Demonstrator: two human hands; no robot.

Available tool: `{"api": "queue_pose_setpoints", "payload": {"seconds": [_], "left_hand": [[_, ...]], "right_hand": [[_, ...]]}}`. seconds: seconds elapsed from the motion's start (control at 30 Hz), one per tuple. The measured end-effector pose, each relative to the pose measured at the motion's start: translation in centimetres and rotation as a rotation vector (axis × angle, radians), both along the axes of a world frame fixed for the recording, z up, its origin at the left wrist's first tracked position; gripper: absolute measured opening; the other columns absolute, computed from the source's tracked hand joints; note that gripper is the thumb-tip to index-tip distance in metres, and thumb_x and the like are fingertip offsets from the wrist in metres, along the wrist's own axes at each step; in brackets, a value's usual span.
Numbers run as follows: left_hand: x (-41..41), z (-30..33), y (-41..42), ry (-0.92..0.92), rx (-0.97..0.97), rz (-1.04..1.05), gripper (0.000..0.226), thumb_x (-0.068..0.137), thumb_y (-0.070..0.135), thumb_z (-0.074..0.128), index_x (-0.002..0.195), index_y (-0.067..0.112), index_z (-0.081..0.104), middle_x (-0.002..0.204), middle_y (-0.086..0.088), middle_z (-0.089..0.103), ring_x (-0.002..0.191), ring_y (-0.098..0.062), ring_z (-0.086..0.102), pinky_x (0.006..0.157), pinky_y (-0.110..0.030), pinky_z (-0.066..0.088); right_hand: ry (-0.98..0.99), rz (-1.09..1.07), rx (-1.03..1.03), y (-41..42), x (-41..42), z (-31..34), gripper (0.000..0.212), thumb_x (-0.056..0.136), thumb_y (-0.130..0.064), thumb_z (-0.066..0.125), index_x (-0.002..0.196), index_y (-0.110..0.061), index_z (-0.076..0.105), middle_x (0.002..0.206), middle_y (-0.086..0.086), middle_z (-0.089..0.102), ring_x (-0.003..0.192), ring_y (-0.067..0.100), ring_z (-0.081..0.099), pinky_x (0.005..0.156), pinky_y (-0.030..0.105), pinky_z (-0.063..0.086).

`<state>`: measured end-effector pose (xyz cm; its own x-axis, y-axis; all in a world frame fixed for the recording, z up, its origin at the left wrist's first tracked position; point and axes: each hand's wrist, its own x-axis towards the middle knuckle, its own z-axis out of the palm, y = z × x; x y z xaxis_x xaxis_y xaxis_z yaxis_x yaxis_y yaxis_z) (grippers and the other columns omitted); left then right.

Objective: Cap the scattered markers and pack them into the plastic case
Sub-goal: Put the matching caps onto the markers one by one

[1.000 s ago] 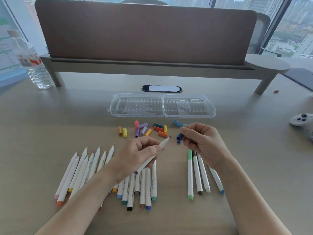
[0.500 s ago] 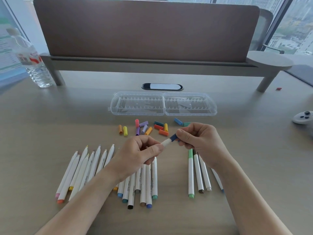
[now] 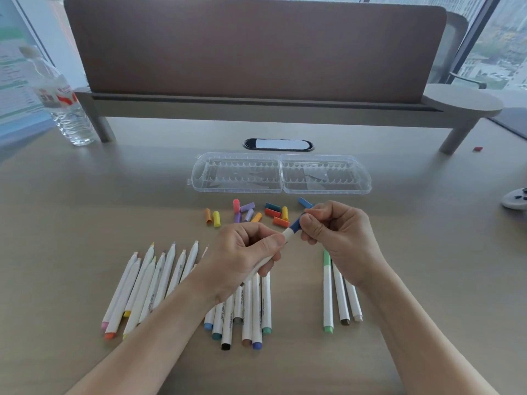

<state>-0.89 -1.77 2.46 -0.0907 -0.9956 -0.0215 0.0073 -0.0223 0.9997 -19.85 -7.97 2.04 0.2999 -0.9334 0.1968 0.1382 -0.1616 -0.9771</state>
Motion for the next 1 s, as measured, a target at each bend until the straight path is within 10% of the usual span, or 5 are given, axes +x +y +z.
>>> {"api": "queue_pose_setpoints", "payload": {"seconds": [0.4, 0.7, 1.0], "left_hand": [[-1.0, 0.5, -0.4, -0.249, 0.273, -0.036, 0.016, 0.088, 0.028, 0.075, 0.087, 0.012, 0.074, 0.076, -0.004, 0.073, 0.067, -0.013, 0.068, 0.070, -0.027, 0.058], [-7.2, 0.3, -1.1, -0.845, 0.252, -0.065, 0.025, 0.086, 0.041, 0.075, 0.084, 0.016, 0.071, 0.074, 0.001, 0.076, 0.070, -0.010, 0.074, 0.086, -0.037, 0.058], [-7.7, 0.1, -0.8, -0.812, 0.241, -0.034, 0.023, 0.093, 0.043, 0.067, 0.087, 0.020, 0.068, 0.073, 0.003, 0.077, 0.068, -0.006, 0.073, 0.087, -0.037, 0.059]], "right_hand": [[0.287, -0.165, 0.101, -1.6, -2.5, -0.2, 0.009, 0.086, -0.018, 0.076, 0.080, -0.012, 0.077, 0.068, 0.008, 0.071, 0.058, 0.015, 0.056, 0.059, 0.030, 0.047], [0.192, -0.334, 0.233, -1.6, -5.1, -0.2, 0.010, 0.087, -0.016, 0.075, 0.083, -0.007, 0.076, 0.073, 0.013, 0.071, 0.056, 0.010, 0.056, 0.063, 0.028, 0.052], [0.244, -0.385, 0.241, -1.8, -6.3, -0.5, 0.009, 0.086, -0.016, 0.077, 0.081, -0.008, 0.076, 0.070, 0.007, 0.073, 0.057, 0.009, 0.057, 0.062, 0.027, 0.052]]}}
